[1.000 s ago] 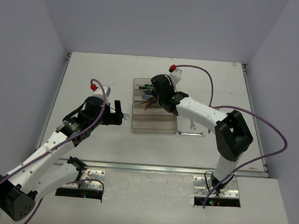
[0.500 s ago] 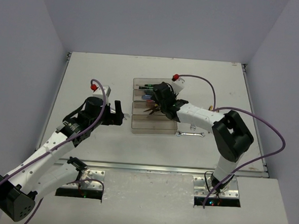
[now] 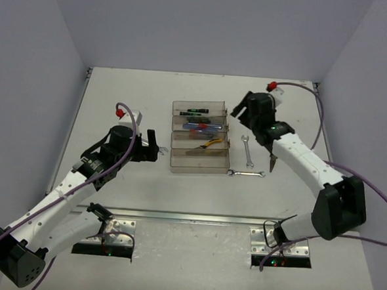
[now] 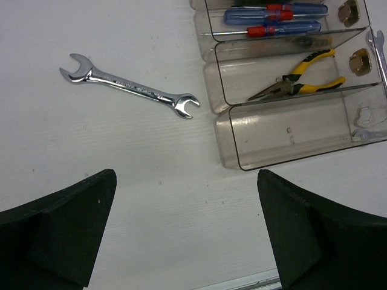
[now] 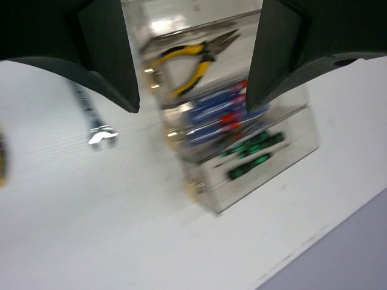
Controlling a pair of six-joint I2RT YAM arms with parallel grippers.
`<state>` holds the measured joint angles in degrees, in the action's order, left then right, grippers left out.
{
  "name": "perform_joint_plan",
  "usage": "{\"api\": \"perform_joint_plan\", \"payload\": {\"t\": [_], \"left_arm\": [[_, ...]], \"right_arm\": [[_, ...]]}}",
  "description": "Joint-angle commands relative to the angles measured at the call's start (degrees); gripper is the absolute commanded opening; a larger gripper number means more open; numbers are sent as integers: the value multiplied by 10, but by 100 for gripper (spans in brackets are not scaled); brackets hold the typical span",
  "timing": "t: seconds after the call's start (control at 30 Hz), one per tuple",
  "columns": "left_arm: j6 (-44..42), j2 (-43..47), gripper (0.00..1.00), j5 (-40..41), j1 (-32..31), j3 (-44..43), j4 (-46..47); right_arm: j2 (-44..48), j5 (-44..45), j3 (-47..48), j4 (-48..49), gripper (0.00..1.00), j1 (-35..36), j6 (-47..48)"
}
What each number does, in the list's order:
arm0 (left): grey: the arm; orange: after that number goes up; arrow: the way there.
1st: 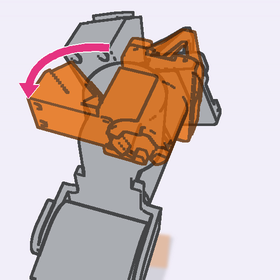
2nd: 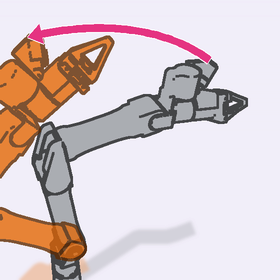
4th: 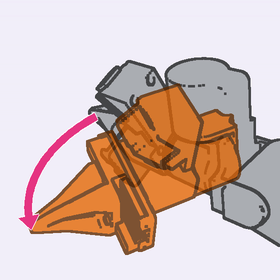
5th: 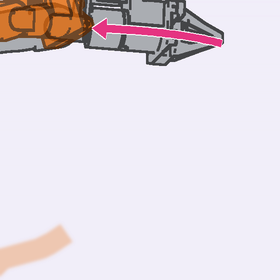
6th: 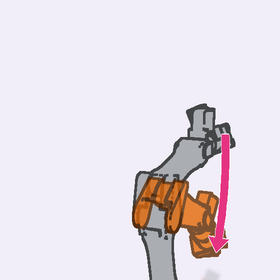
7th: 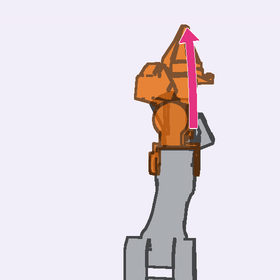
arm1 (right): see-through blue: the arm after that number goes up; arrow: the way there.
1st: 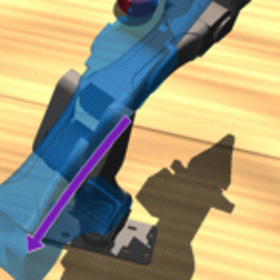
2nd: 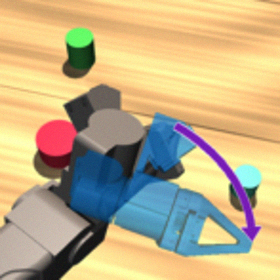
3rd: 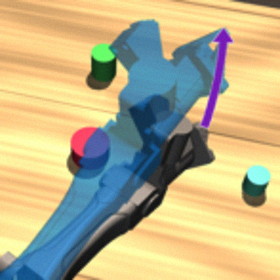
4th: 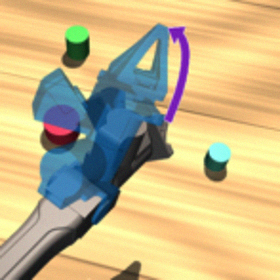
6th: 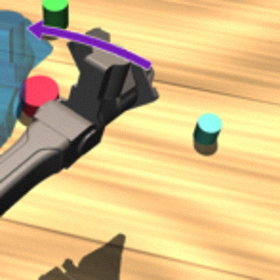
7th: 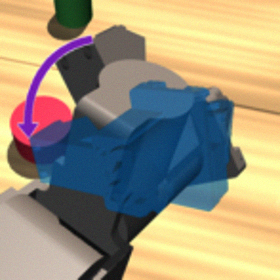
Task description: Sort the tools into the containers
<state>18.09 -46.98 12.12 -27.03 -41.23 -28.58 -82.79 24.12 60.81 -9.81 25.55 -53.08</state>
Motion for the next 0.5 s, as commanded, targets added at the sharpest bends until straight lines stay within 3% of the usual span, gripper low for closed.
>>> {"api": "perform_joint_plan", "payload": {"t": [0.0,0.07,0.2,0.47], "left_arm": [[2,-6,100,8,-2,-4,13],[2,-9,100,5,-3,-6,12],[3,0,100,6,-2,-4,12],[2,0,100,-1,-3,-1,17]], "right_arm": [[-58,-112,49,-195,67,-141,177],[-92,-106,65,-242,63,-168,208],[-157,-117,84,-245,54,-218,238],[-274,-102,156,-254,52,-234,268]]}}
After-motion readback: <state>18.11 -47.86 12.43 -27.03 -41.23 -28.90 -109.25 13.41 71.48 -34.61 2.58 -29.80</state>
